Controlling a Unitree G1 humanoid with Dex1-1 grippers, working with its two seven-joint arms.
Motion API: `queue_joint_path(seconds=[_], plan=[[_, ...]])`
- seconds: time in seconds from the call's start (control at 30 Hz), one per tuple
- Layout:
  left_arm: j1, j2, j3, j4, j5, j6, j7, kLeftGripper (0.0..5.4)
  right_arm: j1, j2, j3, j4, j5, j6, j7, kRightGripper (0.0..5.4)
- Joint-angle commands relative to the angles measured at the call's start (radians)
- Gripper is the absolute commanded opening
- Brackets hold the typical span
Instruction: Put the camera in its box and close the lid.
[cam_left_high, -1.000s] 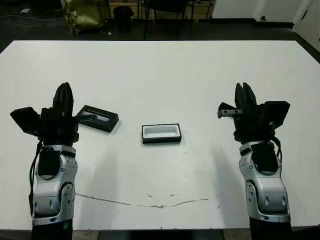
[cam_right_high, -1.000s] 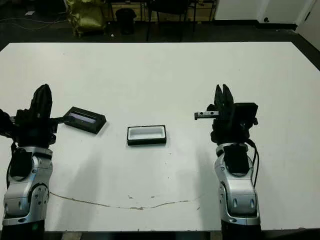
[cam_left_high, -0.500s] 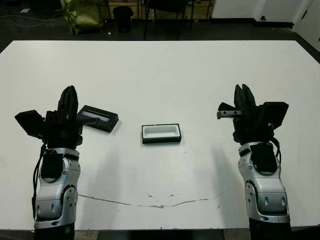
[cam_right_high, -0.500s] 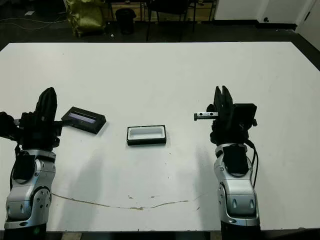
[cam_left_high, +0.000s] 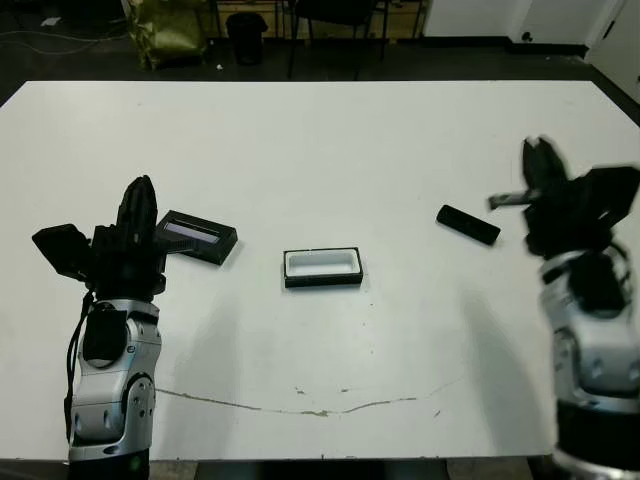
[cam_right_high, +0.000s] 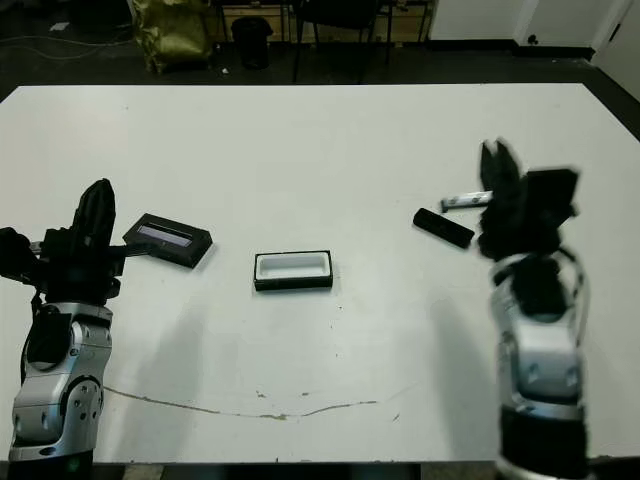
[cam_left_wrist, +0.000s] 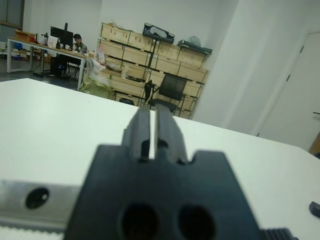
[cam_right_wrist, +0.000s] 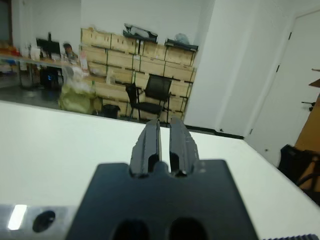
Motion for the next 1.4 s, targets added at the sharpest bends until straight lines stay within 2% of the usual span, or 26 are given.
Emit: queue_joint_path(seconds=[0.03,0.23,0.43,0.57,0.77,0.9,1.03,1.4], plan=[[0.011,0.007,0.002,0.014,0.006,0.003,-0.005,0.01,-0.059,-0.103,-0.002,0.083,-0.026,0.043,0.047,0.0],[0.013,0.009,0.006,0.011,-0.003,0.011,-0.006,0.01,-0.155,-0.207,0.008,0.273,-0.018,0.025,0.148,0.0],[0.017,0.003,0.001,-0.006,0.005,0.033,0.013,0.01,-0.243,-0.324,0.1,0.478,-0.08,-0.022,0.299,0.0],[0.017,0.008,0.0,0.006,0.014,0.021,0.007,0.01,-0.31,-0.376,0.173,0.647,-0.125,-0.119,0.415,0.0],[0.021,0.008,0.004,0.012,0.014,0.017,0.008,0.01,-0.395,-0.379,0.229,0.834,-0.152,-0.201,0.517,0.0],[0.025,0.01,0.005,0.012,0.021,0.015,0.007,0.01,-0.407,-0.379,0.262,0.834,-0.192,-0.201,0.514,0.0],[0.025,0.007,0.009,0.01,0.006,0.024,0.003,0.01,-0.414,-0.379,0.289,0.82,-0.226,-0.166,0.514,0.0],[0.029,0.006,0.008,0.012,0.013,0.017,0.007,0.01,-0.485,-0.382,0.372,0.921,-0.291,-0.233,0.604,0.0]])
